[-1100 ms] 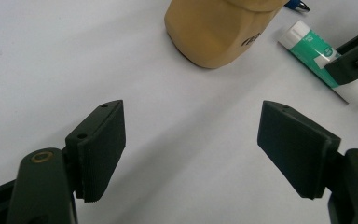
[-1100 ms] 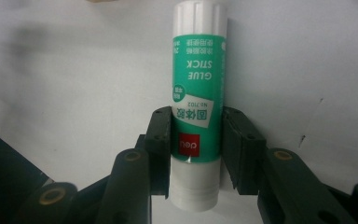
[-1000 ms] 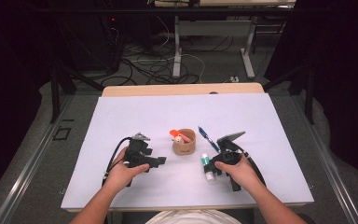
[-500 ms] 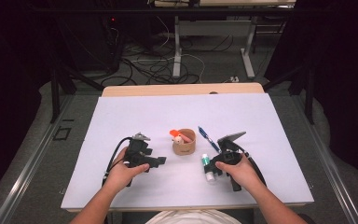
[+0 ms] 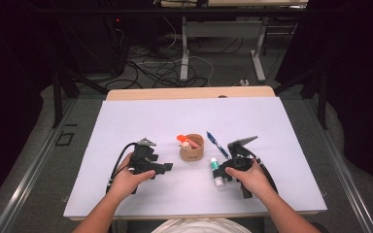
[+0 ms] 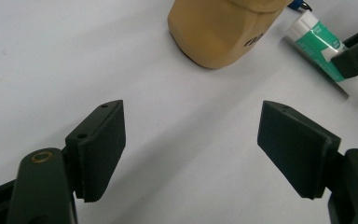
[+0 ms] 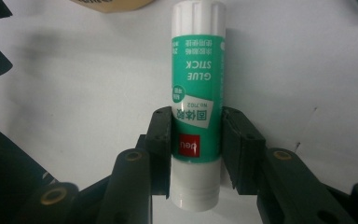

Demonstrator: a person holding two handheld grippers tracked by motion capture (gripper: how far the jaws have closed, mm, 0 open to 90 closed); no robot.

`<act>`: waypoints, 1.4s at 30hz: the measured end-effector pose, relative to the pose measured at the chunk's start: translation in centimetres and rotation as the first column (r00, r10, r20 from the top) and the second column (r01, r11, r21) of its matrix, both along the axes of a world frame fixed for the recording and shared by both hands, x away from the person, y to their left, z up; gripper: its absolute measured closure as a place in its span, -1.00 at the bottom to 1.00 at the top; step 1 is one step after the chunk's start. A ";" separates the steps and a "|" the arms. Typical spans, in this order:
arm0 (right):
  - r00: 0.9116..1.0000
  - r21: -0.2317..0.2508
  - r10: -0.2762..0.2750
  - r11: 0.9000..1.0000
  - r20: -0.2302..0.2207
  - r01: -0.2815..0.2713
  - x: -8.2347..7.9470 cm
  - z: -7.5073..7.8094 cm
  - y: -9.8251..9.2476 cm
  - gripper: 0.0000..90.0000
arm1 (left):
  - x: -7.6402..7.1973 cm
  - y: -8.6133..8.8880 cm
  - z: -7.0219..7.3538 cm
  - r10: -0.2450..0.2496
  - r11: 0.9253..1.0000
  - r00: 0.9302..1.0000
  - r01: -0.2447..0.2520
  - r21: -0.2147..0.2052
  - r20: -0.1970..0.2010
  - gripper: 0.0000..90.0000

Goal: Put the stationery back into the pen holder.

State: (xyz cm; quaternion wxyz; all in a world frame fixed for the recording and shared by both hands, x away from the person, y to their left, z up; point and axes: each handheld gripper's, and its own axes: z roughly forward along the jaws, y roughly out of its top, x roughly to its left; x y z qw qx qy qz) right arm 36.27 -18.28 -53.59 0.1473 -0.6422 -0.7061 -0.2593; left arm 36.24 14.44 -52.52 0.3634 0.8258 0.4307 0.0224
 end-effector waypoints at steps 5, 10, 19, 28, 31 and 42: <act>0.999 0.016 0.013 1.000 0.046 -0.014 0.0 0.3 -0.4 0.46 | 0.0 0.0 0.0 0.012 1.000 1.000 -0.012 -0.008 -0.002 -0.47; 0.996 0.012 0.025 1.000 0.085 -0.026 -0.1 0.6 -0.6 0.46 | 0.0 0.0 0.0 0.005 1.000 1.000 -0.005 0.002 -0.001 -0.47; 0.953 -0.067 0.133 0.991 0.272 -0.119 -0.4 1.3 -0.4 0.46 | 0.0 0.1 0.1 0.010 1.000 1.000 -0.010 -0.004 0.000 -0.47; 0.828 -0.308 0.360 0.921 0.431 -0.241 -1.4 2.6 0.7 0.46 | 0.0 0.2 0.2 0.014 1.000 1.000 -0.014 -0.003 0.009 -0.46; 0.761 -0.411 0.457 0.870 0.461 -0.273 -1.6 2.9 1.1 0.46 | 0.0 0.2 0.2 0.016 1.000 1.000 -0.016 -0.007 0.011 -0.47; 0.413 -0.802 0.822 0.526 0.393 -0.283 -2.6 3.6 2.5 0.46 | 0.0 0.2 0.4 0.000 1.000 1.000 0.000 0.002 0.025 -0.46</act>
